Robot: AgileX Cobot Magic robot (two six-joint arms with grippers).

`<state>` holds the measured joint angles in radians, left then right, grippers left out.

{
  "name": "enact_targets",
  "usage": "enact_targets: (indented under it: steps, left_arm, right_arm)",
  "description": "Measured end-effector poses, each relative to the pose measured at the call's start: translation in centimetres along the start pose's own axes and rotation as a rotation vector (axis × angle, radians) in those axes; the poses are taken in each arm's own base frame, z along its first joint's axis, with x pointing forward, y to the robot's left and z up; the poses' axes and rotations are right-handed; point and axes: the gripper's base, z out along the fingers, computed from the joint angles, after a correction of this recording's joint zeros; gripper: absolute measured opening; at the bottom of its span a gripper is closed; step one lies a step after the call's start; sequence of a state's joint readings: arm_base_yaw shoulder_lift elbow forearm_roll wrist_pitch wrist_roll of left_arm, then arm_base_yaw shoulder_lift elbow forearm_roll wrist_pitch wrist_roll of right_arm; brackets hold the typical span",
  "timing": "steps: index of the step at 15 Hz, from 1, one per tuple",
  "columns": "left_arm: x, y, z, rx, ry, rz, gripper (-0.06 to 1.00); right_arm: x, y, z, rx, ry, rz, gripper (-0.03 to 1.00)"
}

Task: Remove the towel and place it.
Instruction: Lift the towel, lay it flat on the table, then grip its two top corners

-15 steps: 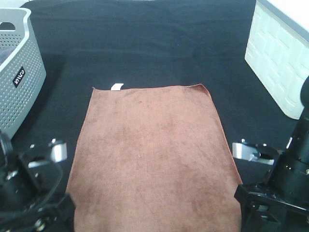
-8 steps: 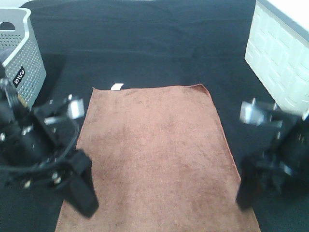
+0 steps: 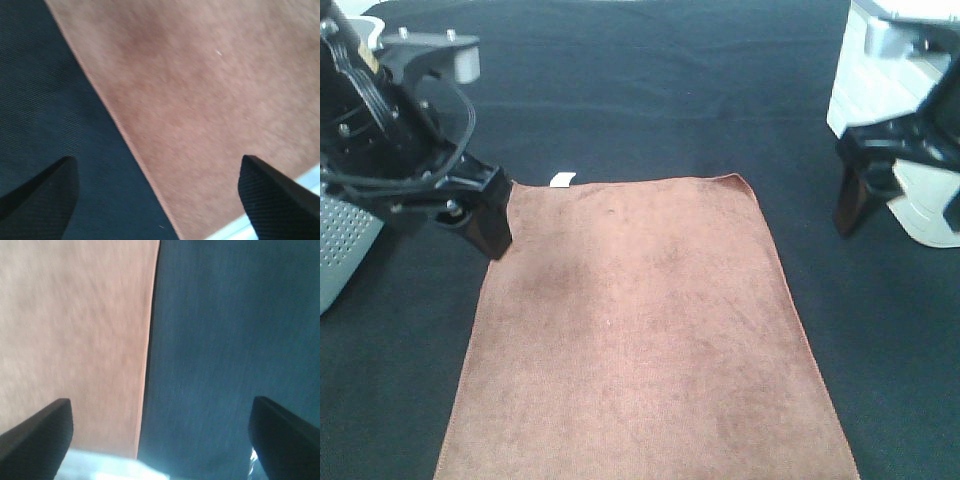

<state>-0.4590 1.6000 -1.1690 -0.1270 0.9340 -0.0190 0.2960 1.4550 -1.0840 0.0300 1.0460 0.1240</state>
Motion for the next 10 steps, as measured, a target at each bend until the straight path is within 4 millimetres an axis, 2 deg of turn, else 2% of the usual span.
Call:
enact_targets:
  steps: [1, 2, 5, 8, 10]
  left_arm:
    - [-0.7, 0.9, -0.5, -0.026, -0.02, -0.011, 0.81]
    - [-1.4, 2.0, -0.8, -0.039, -0.027, -0.034, 0.81]
    - [-4.2, 6.2, -0.9, -0.084, -0.061, -0.094, 0.81]
    - [-7.2, 9.0, 1.6, -0.1, -0.05, -0.14, 0.81]
    - [-8.7, 10.7, 4.2, -0.106, -0.024, -0.167, 0.81]
  right_arm:
    - [-1.0, 0.0, -0.5, 0.014, -0.028, -0.008, 0.87]
    - [-3.0, 0.0, -0.9, 0.047, -0.043, -0.025, 0.87]
    - [-8.0, 0.4, -0.7, 0.068, -0.068, -0.045, 0.87]
    - [-11.9, 0.6, 2.0, 0.096, -0.052, -0.057, 0.87]
    - [-14.3, 0.8, 4.7, 0.103, -0.029, -0.095, 0.87]
